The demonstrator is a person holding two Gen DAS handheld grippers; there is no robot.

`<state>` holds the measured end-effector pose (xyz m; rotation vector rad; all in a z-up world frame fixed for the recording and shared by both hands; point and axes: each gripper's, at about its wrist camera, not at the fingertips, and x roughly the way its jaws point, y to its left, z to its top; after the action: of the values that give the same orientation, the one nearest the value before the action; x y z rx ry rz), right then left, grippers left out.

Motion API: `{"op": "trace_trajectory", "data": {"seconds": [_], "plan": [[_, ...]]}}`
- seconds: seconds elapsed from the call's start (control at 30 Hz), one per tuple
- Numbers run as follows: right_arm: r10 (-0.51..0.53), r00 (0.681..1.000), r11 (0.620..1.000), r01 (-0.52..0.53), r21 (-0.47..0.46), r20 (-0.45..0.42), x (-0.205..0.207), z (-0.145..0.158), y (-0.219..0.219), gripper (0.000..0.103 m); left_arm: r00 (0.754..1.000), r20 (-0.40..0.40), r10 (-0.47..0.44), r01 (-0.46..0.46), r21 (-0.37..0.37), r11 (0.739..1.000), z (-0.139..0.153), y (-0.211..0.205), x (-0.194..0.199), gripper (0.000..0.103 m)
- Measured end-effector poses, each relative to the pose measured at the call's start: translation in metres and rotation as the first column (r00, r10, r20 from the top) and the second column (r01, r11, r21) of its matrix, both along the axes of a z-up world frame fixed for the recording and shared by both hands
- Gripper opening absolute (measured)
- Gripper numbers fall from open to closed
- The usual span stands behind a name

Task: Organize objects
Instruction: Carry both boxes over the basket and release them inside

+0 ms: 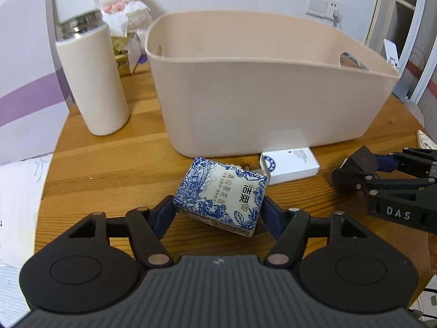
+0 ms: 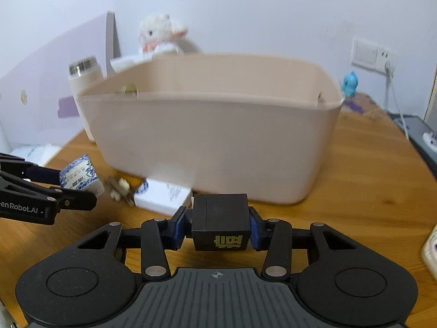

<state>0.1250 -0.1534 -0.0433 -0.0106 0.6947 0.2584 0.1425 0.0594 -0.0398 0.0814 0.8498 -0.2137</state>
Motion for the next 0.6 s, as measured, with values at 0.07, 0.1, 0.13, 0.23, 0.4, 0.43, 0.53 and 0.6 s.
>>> {"op": "trace_trajectory", "data": {"seconds": [0.07, 0.1, 0.13, 0.23, 0.4, 0.43, 0.53, 0.6], "plan": [[0.000, 1.000, 1.000, 0.000, 0.013, 0.031, -0.003, 0.013, -0.004, 0.042, 1.000, 0.026, 0.007, -0.007, -0.002, 1.000, 0.009, -0.005, -0.003, 0.069], [-0.002, 0.999, 1.000, 0.001, 0.019, 0.050, -0.003, 0.020, -0.006, 0.042, 0.999, 0.042, 0.010, -0.010, -0.006, 1.000, 0.015, -0.005, -0.006, 0.069], [-0.004, 0.998, 1.000, 0.002, 0.024, 0.069, -0.004, 0.027, -0.008, 0.042, 0.998, 0.057, 0.013, -0.013, -0.011, 1.000, 0.019, -0.003, -0.010, 0.069], [-0.010, 0.992, 0.999, 0.004, 0.040, 0.125, -0.005, 0.048, -0.015, 0.042, 0.993, 0.115, 0.021, -0.018, -0.026, 1.000, 0.041, 0.001, -0.019, 0.069], [-0.023, 0.979, 0.999, 0.012, 0.052, 0.204, 0.006, 0.077, -0.022, 0.042, 0.974, 0.223, 0.043, -0.031, -0.054, 0.998, 0.080, -0.002, -0.026, 0.069], [-0.024, 0.977, 0.998, 0.012, 0.056, 0.214, 0.007, 0.081, -0.023, 0.042, 0.970, 0.239, 0.046, -0.033, -0.060, 0.998, 0.088, -0.003, -0.025, 0.069], [-0.024, 0.972, 0.998, 0.010, 0.063, 0.233, 0.015, 0.092, -0.024, 0.042, 0.961, 0.271, 0.055, -0.036, -0.075, 0.997, 0.104, -0.009, -0.016, 0.069], [-0.023, 0.970, 0.998, 0.010, 0.054, 0.243, 0.023, 0.096, -0.024, 0.042, 0.958, 0.281, 0.055, -0.035, -0.077, 0.996, 0.110, -0.014, -0.009, 0.069]]}}
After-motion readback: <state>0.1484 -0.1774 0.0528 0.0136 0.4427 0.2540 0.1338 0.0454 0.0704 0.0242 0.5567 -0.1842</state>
